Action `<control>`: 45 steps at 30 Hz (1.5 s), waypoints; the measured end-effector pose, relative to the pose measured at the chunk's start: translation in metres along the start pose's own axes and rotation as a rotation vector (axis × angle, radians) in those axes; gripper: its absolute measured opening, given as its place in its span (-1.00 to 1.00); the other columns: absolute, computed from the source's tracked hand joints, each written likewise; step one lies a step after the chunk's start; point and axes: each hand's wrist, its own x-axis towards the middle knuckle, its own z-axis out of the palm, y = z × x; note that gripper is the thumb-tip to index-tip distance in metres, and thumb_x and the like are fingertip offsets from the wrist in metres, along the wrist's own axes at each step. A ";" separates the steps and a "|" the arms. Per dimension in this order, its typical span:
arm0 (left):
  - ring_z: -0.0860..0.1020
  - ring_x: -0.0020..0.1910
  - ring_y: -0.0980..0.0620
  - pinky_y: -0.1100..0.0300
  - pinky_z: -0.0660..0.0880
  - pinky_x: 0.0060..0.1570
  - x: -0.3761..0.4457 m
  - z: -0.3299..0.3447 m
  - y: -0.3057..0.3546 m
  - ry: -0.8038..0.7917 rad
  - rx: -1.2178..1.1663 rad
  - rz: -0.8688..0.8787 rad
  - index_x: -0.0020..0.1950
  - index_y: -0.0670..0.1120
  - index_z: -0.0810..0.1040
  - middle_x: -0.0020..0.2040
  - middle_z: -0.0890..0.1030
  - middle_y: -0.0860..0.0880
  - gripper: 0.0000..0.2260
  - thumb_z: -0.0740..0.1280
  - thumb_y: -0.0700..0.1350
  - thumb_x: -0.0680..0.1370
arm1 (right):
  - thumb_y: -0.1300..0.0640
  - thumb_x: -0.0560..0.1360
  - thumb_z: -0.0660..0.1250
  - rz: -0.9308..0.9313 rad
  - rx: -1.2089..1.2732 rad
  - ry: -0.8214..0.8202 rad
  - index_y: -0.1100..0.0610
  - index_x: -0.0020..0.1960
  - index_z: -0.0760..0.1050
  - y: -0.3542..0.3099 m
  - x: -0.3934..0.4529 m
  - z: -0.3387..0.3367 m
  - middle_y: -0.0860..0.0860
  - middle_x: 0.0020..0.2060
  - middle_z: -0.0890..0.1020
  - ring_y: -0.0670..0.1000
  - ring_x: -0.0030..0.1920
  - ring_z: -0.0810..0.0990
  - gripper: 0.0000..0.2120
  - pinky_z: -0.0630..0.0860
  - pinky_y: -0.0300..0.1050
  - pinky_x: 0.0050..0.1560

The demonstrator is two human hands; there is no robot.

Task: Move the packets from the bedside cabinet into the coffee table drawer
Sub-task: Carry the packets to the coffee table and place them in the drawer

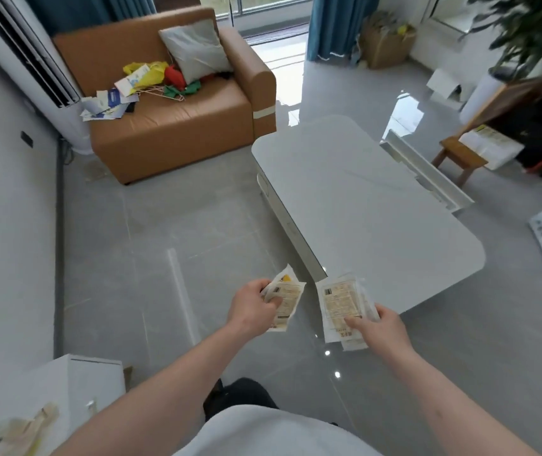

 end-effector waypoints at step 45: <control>0.67 -0.13 0.03 0.20 0.51 -0.28 0.214 0.496 0.493 -0.059 -0.062 -0.095 -0.07 -0.02 0.65 -0.11 0.70 0.01 -0.93 0.49 -0.06 0.54 | 0.13 0.43 0.56 0.066 -0.038 0.135 0.01 0.00 0.67 0.047 0.361 -0.662 -0.10 -0.14 0.75 -0.04 -0.10 0.73 -0.83 0.61 -0.11 -0.15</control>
